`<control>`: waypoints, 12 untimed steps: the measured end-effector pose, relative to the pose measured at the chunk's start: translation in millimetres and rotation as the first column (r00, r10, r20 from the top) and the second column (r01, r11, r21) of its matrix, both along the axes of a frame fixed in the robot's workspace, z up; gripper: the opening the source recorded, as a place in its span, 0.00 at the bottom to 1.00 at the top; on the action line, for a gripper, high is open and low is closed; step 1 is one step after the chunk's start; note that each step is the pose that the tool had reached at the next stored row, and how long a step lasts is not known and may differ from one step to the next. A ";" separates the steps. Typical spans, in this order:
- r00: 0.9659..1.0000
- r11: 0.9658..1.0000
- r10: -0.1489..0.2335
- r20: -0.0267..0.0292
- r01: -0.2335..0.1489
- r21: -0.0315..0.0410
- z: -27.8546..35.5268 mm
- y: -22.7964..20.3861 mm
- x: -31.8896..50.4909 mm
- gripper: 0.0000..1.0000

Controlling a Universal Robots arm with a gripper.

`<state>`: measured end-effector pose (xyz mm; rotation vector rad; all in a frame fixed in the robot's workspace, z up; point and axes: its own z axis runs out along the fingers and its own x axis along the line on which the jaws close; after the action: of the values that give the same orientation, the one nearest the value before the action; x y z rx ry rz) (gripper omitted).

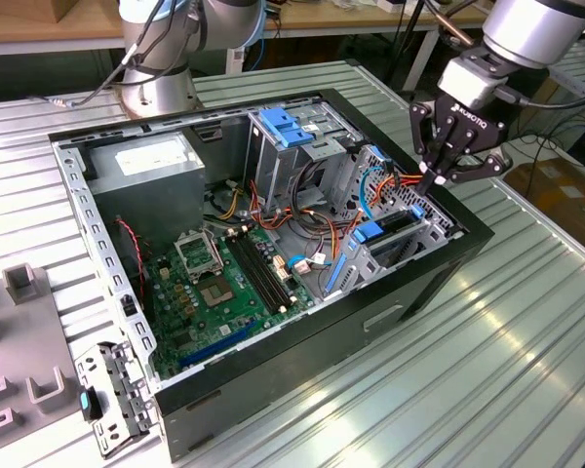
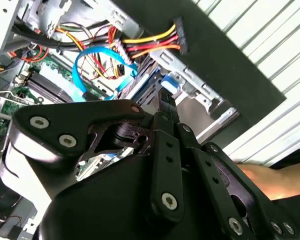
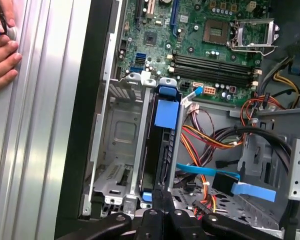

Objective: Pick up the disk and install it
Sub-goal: 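Insert the first disk wire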

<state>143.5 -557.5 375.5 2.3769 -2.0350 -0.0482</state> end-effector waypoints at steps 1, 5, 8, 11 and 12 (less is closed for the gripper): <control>1.000 1.000 0.002 0.000 -0.002 0.000 0.0 0.2 0.6 0.11; 0.997 0.997 0.079 0.000 -0.079 0.000 0.0 0.3 1.0 0.11; 0.987 0.987 0.158 0.000 -0.158 0.000 1.4 0.4 1.1 0.11; 0.984 0.984 0.177 0.000 -0.177 0.000 3.2 0.4 1.1 0.11; 0.983 0.983 0.181 0.000 -0.181 0.000 3.2 0.5 1.1 0.11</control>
<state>144.6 -557.0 378.6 2.5503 -1.8085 -0.0463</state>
